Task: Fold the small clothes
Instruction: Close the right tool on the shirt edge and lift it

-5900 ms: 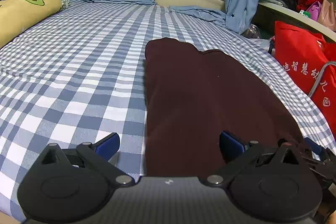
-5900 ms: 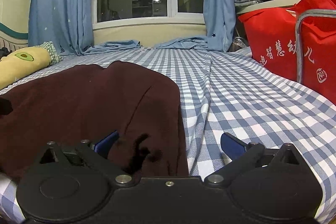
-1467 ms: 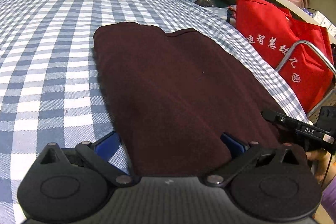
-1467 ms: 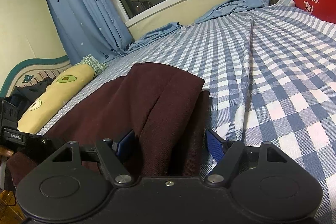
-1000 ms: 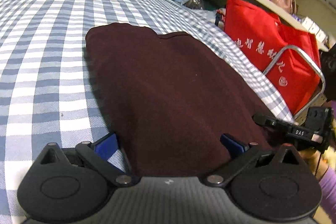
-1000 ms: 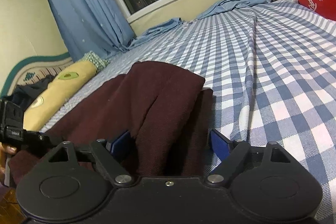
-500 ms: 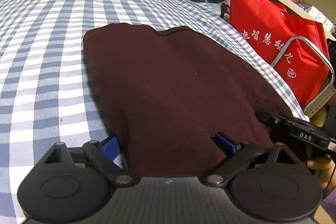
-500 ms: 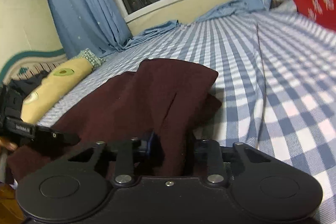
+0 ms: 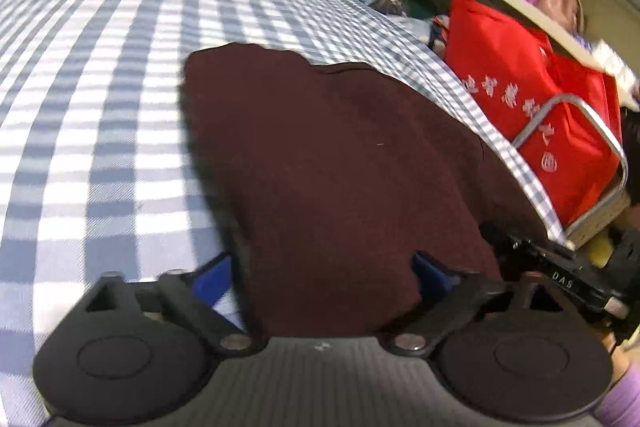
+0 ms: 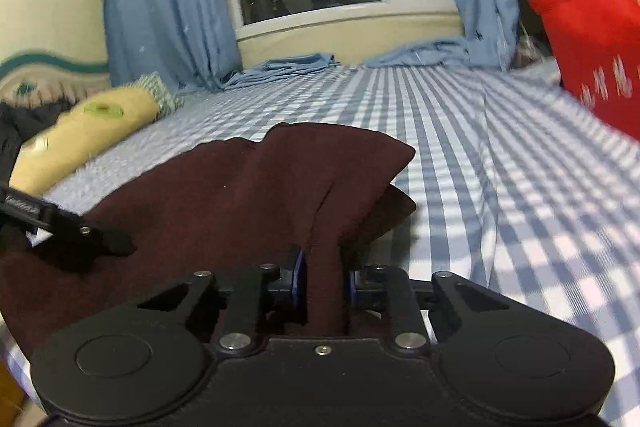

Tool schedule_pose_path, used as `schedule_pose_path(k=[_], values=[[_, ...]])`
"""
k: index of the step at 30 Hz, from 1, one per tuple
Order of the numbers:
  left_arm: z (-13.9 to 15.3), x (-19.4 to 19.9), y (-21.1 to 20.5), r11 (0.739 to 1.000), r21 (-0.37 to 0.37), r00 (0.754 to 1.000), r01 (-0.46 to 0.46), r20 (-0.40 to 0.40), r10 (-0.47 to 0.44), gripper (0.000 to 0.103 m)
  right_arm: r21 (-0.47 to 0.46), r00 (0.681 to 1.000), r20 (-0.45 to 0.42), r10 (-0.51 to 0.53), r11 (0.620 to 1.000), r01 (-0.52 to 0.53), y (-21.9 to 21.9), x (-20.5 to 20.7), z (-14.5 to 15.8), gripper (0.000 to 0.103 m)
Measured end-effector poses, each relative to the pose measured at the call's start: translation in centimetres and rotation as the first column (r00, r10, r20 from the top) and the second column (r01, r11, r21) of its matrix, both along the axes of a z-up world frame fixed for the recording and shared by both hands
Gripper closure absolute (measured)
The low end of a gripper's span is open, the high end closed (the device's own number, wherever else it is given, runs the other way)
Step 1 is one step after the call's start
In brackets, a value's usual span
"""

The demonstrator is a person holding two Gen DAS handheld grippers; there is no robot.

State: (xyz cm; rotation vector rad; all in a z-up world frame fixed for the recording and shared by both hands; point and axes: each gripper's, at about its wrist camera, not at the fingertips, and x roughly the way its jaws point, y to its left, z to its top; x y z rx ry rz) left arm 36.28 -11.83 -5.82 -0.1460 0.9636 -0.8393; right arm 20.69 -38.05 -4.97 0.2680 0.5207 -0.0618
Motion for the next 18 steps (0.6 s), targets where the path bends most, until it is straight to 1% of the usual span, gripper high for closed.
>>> schedule_pose_path(k=[2, 3, 6, 9, 10, 11, 12, 13, 14, 16, 18], values=[[-0.7, 0.5, 0.5, 0.999, -0.032, 1.000, 0.002, -0.025, -0.003, 0.001, 0.050, 1.000, 0.003, -0.005, 0.999, 0.005, -0.7, -0.1, -0.3, 0.076], [-0.9, 0.7, 0.5, 0.999, -0.046, 1.000, 0.003, -0.025, -0.004, 0.000, 0.060, 1.000, 0.001, -0.008, 0.998, 0.008, -0.9, 0.0, -0.5, 0.074], [-1.1, 1.1, 0.0, 0.999, -0.042, 1.000, 0.025, 0.000, -0.025, 0.000, 0.068, 1.000, -0.004, -0.011, 0.998, 0.011, -1.0, 0.2, -0.6, 0.071], [-1.4, 1.7, -0.4, 0.998, -0.045, 0.999, 0.033, -0.001, -0.033, 0.001, 0.128, 1.000, -0.010, -0.024, 0.991, 0.025, -1.8, 0.2, -0.9, 0.069], [-1.2, 1.7, -0.7, 0.999, -0.040, 1.000, 0.021, -0.002, -0.021, 0.010, 0.142, 1.000, -0.008, -0.027, 0.989, 0.028, -1.9, 0.1, -0.9, 0.070], [-1.0, 1.8, -0.9, 0.999, -0.038, 1.000, 0.014, 0.003, -0.014, 0.023, 0.143, 1.000, 0.001, -0.027, 0.989, 0.026, -1.9, 0.0, -0.8, 0.074], [-0.7, 1.7, -1.0, 0.999, -0.049, 1.000, 0.010, -0.001, -0.010, 0.033, 0.130, 1.000, 0.010, -0.021, 0.991, 0.019, -1.6, 0.0, -0.6, 0.079], [-0.4, 1.9, -1.3, 0.999, -0.043, 1.000, -0.020, -0.008, 0.020, 0.042, 0.107, 1.000, 0.020, -0.014, 0.994, 0.011, -1.2, -0.1, -0.3, 0.081], [-0.3, 1.9, -1.3, 0.999, -0.040, 0.999, -0.035, -0.017, 0.035, 0.046, 0.078, 0.999, 0.031, -0.009, 0.997, 0.006, -0.6, -0.1, 0.2, 0.082], [0.1, 2.0, -1.1, 0.998, -0.046, 0.999, -0.053, -0.016, 0.052, 0.061, 0.070, 0.999, 0.054, 0.002, 0.997, -0.006, -0.1, -0.1, 1.0, 0.084], [0.7, 2.1, -0.8, 0.996, -0.063, 0.998, -0.062, -0.008, 0.061, 0.068, 0.074, 0.997, 0.083, 0.011, 0.997, -0.018, 0.5, 0.0, 2.0, 0.085]])
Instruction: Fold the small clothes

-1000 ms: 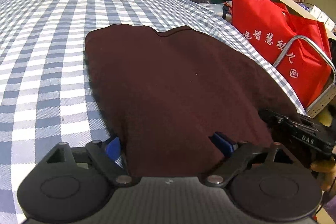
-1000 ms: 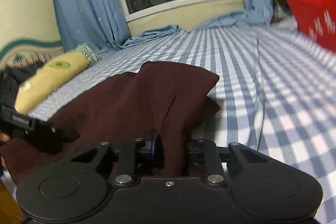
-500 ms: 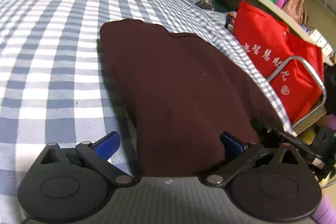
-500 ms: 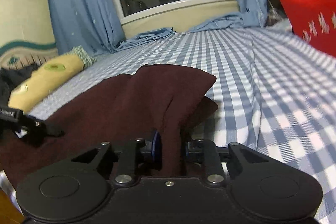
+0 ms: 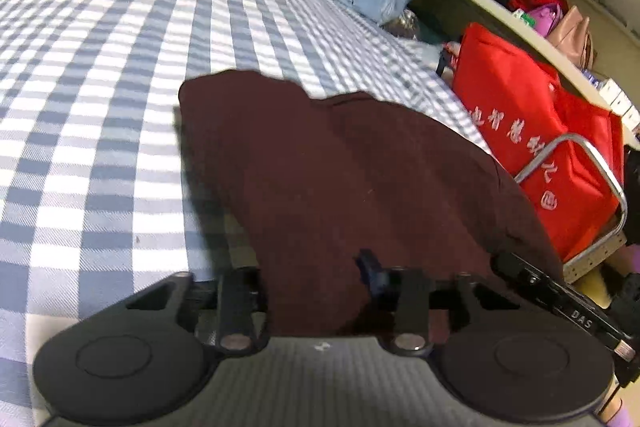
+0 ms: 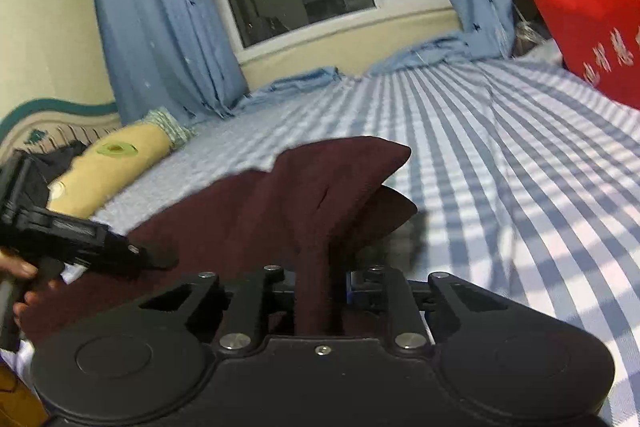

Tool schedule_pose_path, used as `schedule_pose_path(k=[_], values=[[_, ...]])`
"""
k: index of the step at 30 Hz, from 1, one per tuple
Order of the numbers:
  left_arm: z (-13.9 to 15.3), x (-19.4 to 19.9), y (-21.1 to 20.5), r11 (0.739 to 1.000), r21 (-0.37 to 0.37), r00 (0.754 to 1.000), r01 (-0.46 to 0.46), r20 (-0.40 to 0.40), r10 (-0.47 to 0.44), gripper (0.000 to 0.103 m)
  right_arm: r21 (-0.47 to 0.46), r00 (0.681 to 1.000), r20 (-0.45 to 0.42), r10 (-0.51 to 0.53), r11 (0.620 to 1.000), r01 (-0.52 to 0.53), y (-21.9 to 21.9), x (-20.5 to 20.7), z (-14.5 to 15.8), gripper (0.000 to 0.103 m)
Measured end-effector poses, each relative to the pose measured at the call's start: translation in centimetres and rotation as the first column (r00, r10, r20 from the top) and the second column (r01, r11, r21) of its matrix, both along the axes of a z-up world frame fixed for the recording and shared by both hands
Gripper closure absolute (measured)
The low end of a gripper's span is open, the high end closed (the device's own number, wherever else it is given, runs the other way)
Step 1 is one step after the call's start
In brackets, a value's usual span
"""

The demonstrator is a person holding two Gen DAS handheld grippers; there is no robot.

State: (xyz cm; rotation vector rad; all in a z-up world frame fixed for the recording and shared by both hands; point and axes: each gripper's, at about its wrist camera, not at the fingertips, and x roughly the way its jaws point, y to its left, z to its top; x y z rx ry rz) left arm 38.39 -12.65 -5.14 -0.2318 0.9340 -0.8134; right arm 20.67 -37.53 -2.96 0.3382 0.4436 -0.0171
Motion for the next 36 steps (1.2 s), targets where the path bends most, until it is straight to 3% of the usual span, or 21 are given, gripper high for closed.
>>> schedule_pose_path(k=[4, 10, 14, 19, 23, 25, 26, 27, 29, 31, 36], values=[[2.0, 0.5, 0.6, 0.999, -0.033, 0.999, -0.032, 0.034, 0.033, 0.074, 0.032, 0.998, 0.058, 0.036, 0.999, -0.038, 1.3, 0.8, 2.1, 0.085], [5.7, 2.6, 3.0, 0.995, 0.026, 0.985, -0.093, 0.147, 0.088, 0.074, 0.065, 0.986, 0.142, 0.093, 0.993, -0.103, 4.7, 4.7, 4.4, 0.086], [6.9, 4.9, 5.9, 0.986, 0.060, 0.970, -0.158, 0.196, 0.144, 0.074, 0.140, 0.984, 0.160, 0.083, 0.984, -0.106, 6.4, 9.0, 4.1, 0.086], [4.6, 7.5, 7.6, 0.964, 0.126, 0.959, -0.234, 0.195, 0.207, 0.074, 0.152, 0.991, 0.097, 0.096, 0.982, -0.110, 8.6, 14.4, 2.2, 0.086], [2.2, 8.4, 8.9, 0.956, 0.103, 0.956, -0.273, 0.143, 0.258, 0.072, 0.117, 0.997, 0.036, 0.071, 0.990, -0.075, 9.0, 16.3, 1.0, 0.085], [1.8, 8.2, 9.5, 0.957, 0.079, 0.954, -0.280, 0.138, 0.268, 0.064, 0.116, 0.998, 0.008, 0.065, 0.991, -0.066, 8.6, 16.4, 0.3, 0.081], [1.7, 8.1, 9.8, 0.952, 0.086, 0.949, -0.293, 0.146, 0.279, 0.060, 0.102, 0.998, -0.018, 0.054, 0.993, -0.052, 8.3, 16.4, -0.1, 0.075], [1.7, 7.8, 10.0, 0.944, 0.100, 0.942, -0.313, 0.162, 0.295, 0.051, 0.086, 0.999, -0.037, 0.036, 0.996, -0.032, 8.2, 16.3, -0.4, 0.068], [1.9, 7.1, 10.1, 0.928, 0.130, 0.927, -0.349, 0.189, 0.323, 0.039, 0.067, 0.997, -0.073, 0.001, 0.998, 0.004, 7.9, 15.9, -1.1, 0.066], [2.2, 6.2, 10.0, 0.920, 0.136, 0.920, -0.367, 0.197, 0.338, 0.020, 0.077, 0.996, -0.088, -0.010, 0.997, 0.017, 7.5, 15.2, -1.5, 0.060], [3.8, 2.9, 10.8, 0.884, 0.161, 0.885, -0.439, 0.249, 0.394, 0.009, 0.025, 0.998, -0.063, -0.028, 0.999, 0.029, 7.8, 12.5, -0.8, 0.041]])
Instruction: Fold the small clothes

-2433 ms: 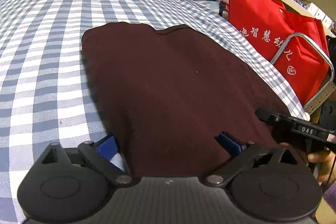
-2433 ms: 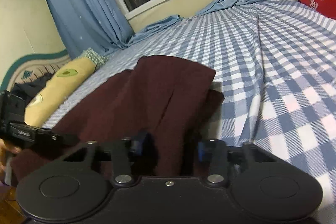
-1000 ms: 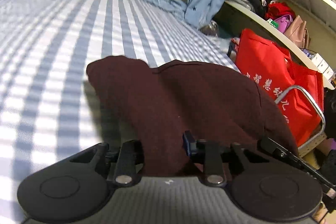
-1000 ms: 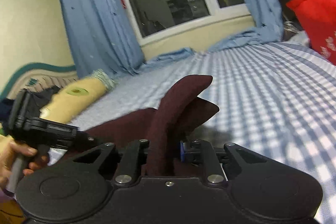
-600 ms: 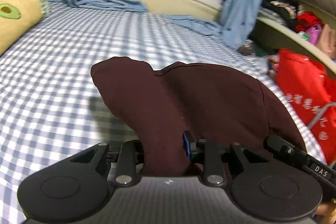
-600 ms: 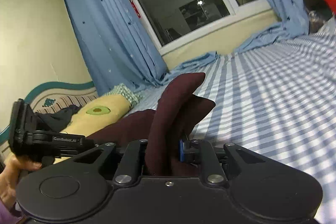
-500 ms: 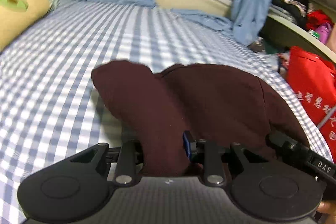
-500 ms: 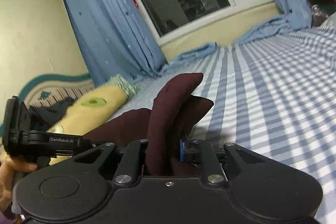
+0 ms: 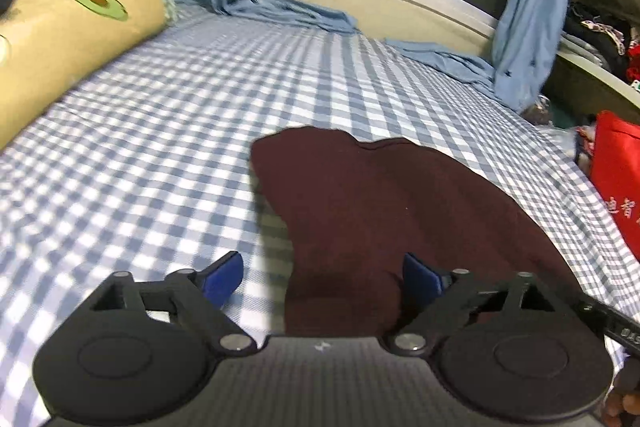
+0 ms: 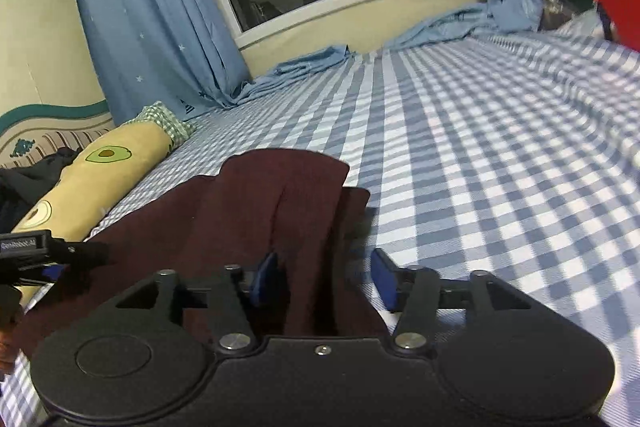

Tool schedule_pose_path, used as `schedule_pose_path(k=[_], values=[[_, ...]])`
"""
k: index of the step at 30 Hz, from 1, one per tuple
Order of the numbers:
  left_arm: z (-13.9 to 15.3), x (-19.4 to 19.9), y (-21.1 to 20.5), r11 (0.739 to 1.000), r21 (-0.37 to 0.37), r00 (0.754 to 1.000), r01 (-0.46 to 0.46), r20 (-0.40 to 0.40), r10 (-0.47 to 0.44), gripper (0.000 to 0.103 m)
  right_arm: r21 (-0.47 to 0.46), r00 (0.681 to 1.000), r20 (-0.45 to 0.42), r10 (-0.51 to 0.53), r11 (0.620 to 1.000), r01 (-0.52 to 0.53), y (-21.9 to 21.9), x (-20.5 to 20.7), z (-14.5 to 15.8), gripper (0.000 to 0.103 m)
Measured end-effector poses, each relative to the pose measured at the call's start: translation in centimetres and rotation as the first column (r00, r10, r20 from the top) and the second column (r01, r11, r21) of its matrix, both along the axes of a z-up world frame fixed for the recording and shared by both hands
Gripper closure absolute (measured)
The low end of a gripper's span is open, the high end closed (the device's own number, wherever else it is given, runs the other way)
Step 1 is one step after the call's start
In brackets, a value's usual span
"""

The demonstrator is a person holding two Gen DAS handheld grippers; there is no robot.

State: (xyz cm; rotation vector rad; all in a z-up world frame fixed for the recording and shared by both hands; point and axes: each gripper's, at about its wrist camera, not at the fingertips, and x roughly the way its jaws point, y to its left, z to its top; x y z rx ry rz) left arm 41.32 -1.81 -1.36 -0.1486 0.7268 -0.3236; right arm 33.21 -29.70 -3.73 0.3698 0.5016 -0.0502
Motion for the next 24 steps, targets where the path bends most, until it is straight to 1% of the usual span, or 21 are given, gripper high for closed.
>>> schedule_pose_path(k=[1, 3, 4, 6, 9, 11, 16, 19, 24], values=[[0.6, -1.0, 0.1, 1.000, 0.009, 1.000, -0.014, 0.018, 0.014, 0.006, -0.014, 1.000, 0.012, 0.000, 1.000, 0.000, 0.2, -0.6, 0.5, 0.038], [1.9, -3.2, 0.3, 1.000, 0.014, 0.998, -0.028, 0.063, 0.027, 0.002, -0.041, 0.999, 0.049, 0.003, 0.999, -0.001, 0.6, -2.1, 1.6, 0.027], [2.6, -4.2, 0.4, 0.999, 0.015, 0.996, -0.029, 0.086, 0.028, 0.001, -0.058, 0.997, 0.072, 0.009, 0.998, -0.004, 0.9, -2.9, 2.4, 0.024], [4.1, -6.7, 0.4, 0.999, 0.017, 0.991, -0.032, 0.133, 0.029, 0.001, -0.091, 0.993, 0.116, 0.018, 0.996, -0.008, 1.5, -4.7, 3.9, 0.013], [6.1, -10.3, 0.5, 0.999, 0.017, 0.980, -0.040, 0.194, 0.036, 0.001, -0.125, 0.984, 0.175, 0.032, 0.992, -0.010, 2.5, -7.3, 5.9, 0.005], [7.2, -12.7, 0.5, 0.999, 0.016, 0.973, -0.044, 0.228, 0.039, 0.001, -0.141, 0.976, 0.213, 0.040, 0.990, -0.010, 3.0, -9.2, 7.1, 0.001], [8.7, -18.2, 1.2, 0.998, -0.005, 0.957, -0.057, 0.284, 0.056, 0.001, -0.154, 0.957, 0.285, 0.057, 0.988, -0.013, 3.8, -13.8, 9.6, 0.001], [9.4, -21.2, 1.6, 0.998, -0.007, 0.949, -0.064, 0.308, 0.063, 0.001, -0.174, 0.948, 0.312, 0.068, 0.985, -0.014, 4.3, -16.6, 10.4, 0.001], [9.6, -25.9, 2.5, 0.997, 0.001, 0.933, -0.078, 0.353, 0.073, 0.001, -0.211, 0.934, 0.349, 0.075, 0.977, 0.000, 6.0, -21.3, 11.1, 0.001]])
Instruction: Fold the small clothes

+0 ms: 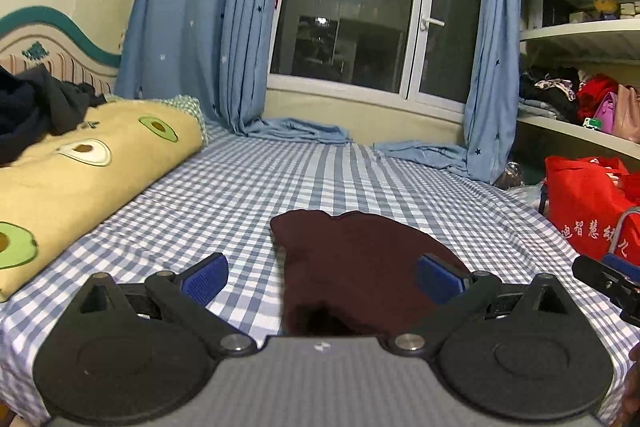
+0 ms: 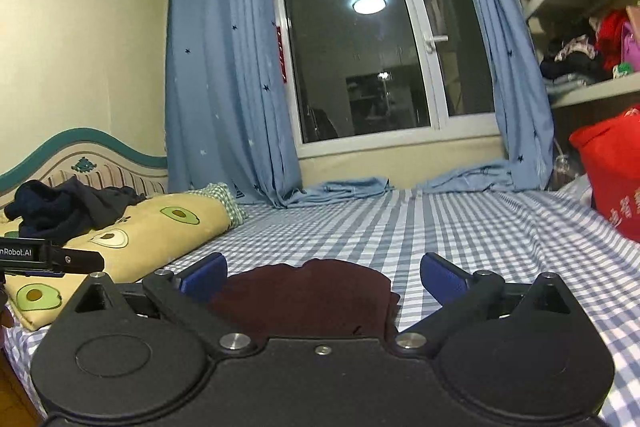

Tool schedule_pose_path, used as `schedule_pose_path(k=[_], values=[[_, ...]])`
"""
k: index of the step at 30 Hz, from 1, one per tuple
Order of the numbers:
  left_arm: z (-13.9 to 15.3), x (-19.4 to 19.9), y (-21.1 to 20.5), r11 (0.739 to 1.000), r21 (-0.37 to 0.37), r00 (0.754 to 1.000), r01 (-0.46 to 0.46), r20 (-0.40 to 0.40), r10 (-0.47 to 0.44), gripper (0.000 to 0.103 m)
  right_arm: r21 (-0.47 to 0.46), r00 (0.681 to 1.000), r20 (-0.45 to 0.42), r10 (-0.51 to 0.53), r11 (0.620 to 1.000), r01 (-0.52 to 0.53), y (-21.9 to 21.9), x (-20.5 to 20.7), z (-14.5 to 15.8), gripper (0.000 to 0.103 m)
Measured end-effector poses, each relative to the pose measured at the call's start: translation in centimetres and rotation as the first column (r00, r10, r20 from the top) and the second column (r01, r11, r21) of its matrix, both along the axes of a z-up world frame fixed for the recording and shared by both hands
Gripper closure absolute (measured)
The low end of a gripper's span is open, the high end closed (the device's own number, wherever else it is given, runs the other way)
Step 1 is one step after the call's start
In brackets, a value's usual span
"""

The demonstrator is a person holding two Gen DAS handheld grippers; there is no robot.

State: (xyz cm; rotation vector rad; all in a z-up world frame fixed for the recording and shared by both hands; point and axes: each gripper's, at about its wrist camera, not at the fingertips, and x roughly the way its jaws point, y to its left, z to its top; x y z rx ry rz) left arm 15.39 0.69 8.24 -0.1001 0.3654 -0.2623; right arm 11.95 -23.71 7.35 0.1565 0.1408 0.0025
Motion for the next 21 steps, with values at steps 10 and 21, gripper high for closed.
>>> schedule_pose_path(k=[10, 21], values=[[-2.0, -7.1, 1.7, 1.000, 0.023, 1.000, -0.009, 0.006, 0.009, 0.001, -0.048, 0.998, 0.037, -0.040, 0.998, 0.042, 3.2, -8.0, -1.4, 0.000], [-4.7, -9.7, 2.8, 0.998, 0.039, 0.999, -0.043, -0.015, 0.044, 0.001, -0.072, 0.998, 0.005, -0.064, 0.995, 0.065, 5.2, -11.5, -3.9, 0.000]])
